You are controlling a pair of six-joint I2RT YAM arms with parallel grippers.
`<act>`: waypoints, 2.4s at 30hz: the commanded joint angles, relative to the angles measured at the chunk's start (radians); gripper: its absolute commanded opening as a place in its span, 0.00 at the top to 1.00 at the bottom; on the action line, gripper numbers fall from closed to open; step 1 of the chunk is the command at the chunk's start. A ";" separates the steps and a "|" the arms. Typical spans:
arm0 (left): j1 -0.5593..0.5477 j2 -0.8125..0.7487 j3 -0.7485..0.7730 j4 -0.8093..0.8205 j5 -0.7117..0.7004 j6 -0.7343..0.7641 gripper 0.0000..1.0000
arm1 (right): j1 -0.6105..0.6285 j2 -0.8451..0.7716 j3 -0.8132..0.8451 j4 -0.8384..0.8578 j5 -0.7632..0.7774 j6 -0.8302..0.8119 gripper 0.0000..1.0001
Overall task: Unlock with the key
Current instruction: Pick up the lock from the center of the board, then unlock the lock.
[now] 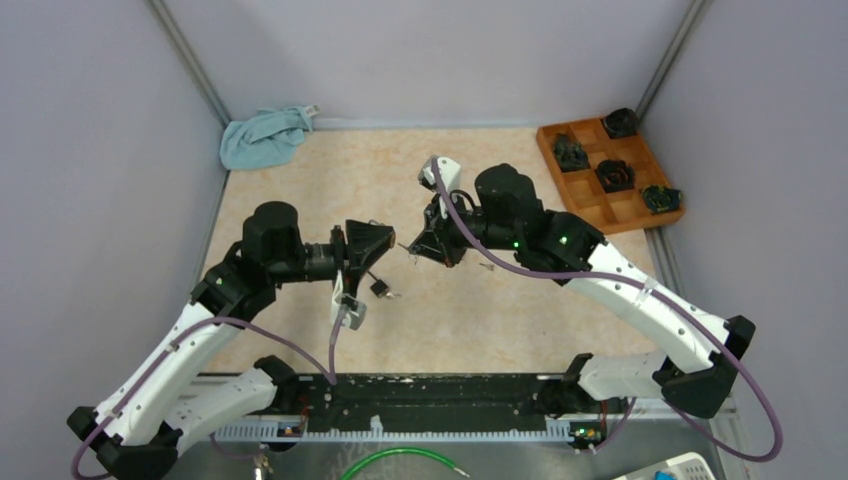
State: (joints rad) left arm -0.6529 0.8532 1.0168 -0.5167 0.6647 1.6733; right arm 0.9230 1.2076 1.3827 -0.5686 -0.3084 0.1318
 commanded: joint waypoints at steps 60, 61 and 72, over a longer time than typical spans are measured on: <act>-0.004 0.012 0.046 -0.030 0.012 0.054 1.00 | 0.035 0.081 0.062 0.135 0.085 -0.029 1.00; -0.004 0.011 0.043 -0.043 0.009 0.071 1.00 | 0.035 0.076 0.059 0.138 0.090 -0.029 1.00; -0.004 -0.001 0.021 -0.137 -0.021 0.222 1.00 | 0.035 0.054 0.073 0.089 0.063 -0.020 1.00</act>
State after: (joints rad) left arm -0.6495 0.8658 1.0298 -0.5835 0.6250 1.8122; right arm 0.9535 1.3025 1.3952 -0.5362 -0.2520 0.1219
